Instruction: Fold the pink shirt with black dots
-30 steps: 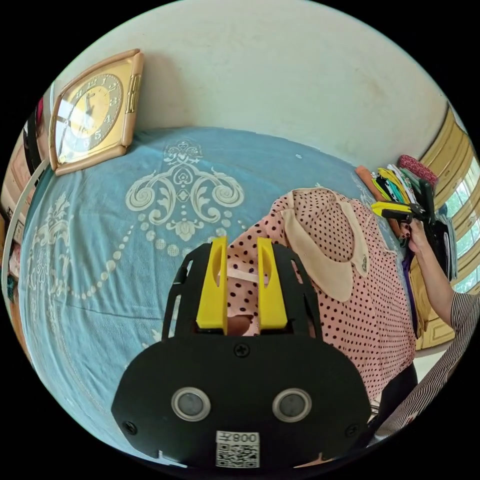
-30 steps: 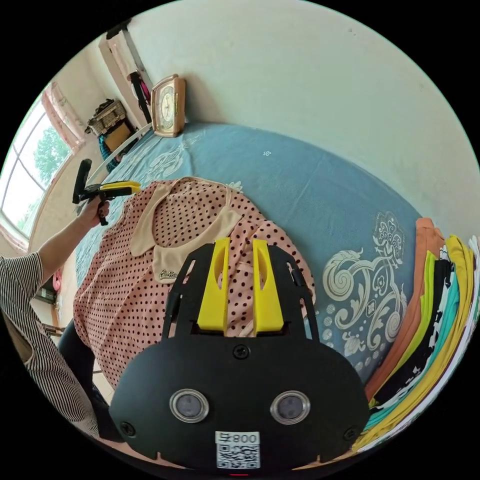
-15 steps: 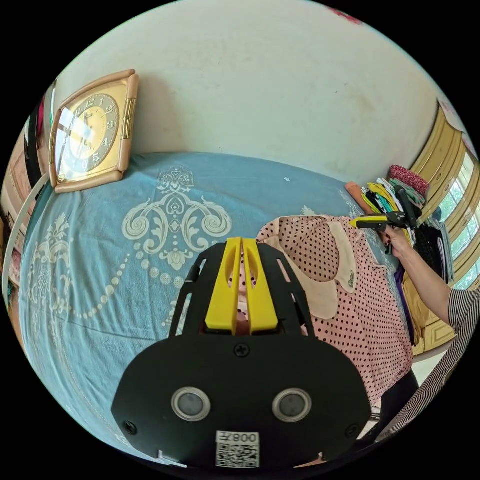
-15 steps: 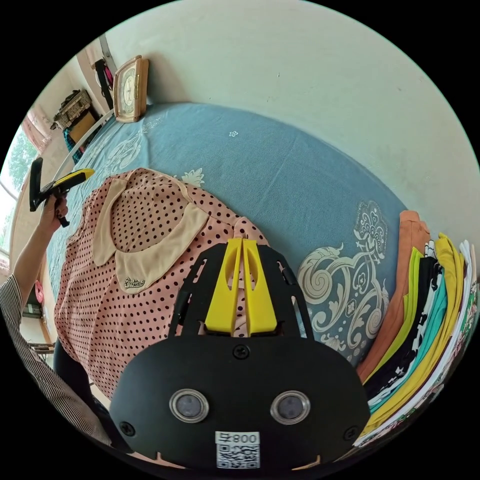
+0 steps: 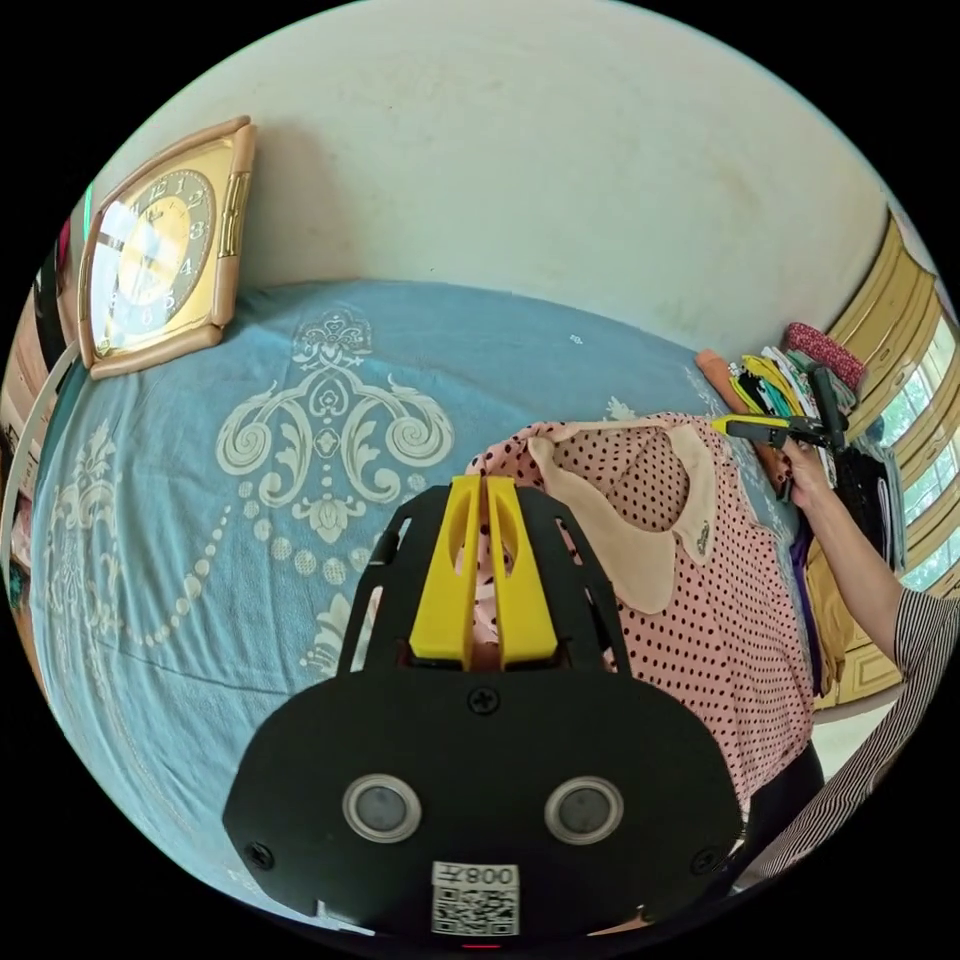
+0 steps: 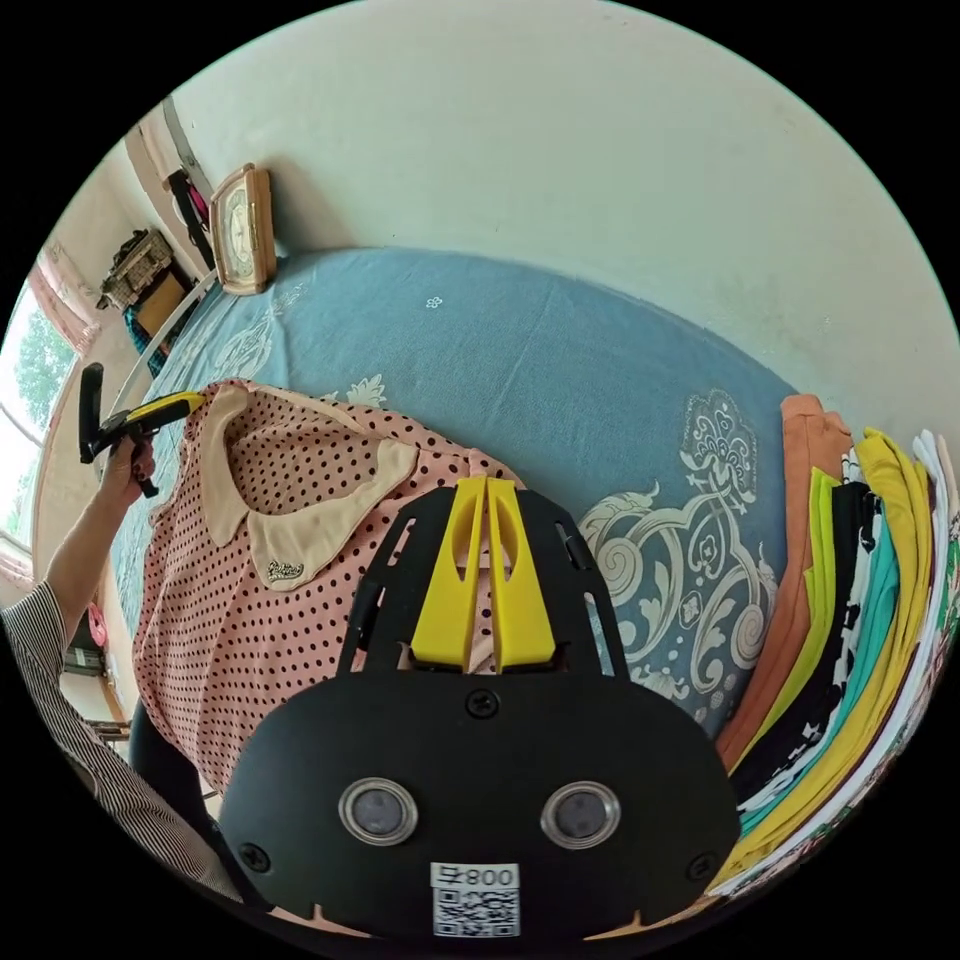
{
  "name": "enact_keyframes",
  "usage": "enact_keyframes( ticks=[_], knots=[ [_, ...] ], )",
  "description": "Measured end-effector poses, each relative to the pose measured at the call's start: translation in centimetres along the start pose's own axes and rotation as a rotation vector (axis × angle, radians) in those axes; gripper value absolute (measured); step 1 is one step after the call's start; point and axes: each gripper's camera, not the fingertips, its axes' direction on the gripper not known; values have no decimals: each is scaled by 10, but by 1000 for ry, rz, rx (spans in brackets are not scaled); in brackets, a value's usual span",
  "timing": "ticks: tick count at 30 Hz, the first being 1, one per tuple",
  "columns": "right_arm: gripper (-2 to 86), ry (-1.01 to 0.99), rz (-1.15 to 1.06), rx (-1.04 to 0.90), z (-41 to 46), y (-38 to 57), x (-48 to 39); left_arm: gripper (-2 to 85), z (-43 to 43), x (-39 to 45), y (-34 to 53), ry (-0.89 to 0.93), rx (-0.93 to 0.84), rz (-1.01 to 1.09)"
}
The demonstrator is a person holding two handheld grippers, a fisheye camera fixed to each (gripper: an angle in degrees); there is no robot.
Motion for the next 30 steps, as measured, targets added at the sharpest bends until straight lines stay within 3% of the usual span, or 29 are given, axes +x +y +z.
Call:
enact_keyframes(
  ticks=[4, 13, 21, 27, 30],
  knots=[
    [7, -62, 64, -76, 14, -2, 11, 52, 13, 2, 1, -93, -74, -14],
    [53, -115, -2, 26, -64, 77, 0, 83, -59, -3, 86, 8, -9, -67],
    [23, -71, -59, -170, -54, 150, -30, 21, -64, 7, 121, -74, -84, -92],
    [2, -111, 16, -127, -70, 169, -18, 15, -80, 6, 140, -106, -76, -97],
    [0, -135, 86, -71, -85, 178, -8, 18, -106, 1, 154, -103, 28, -146]
  ],
)
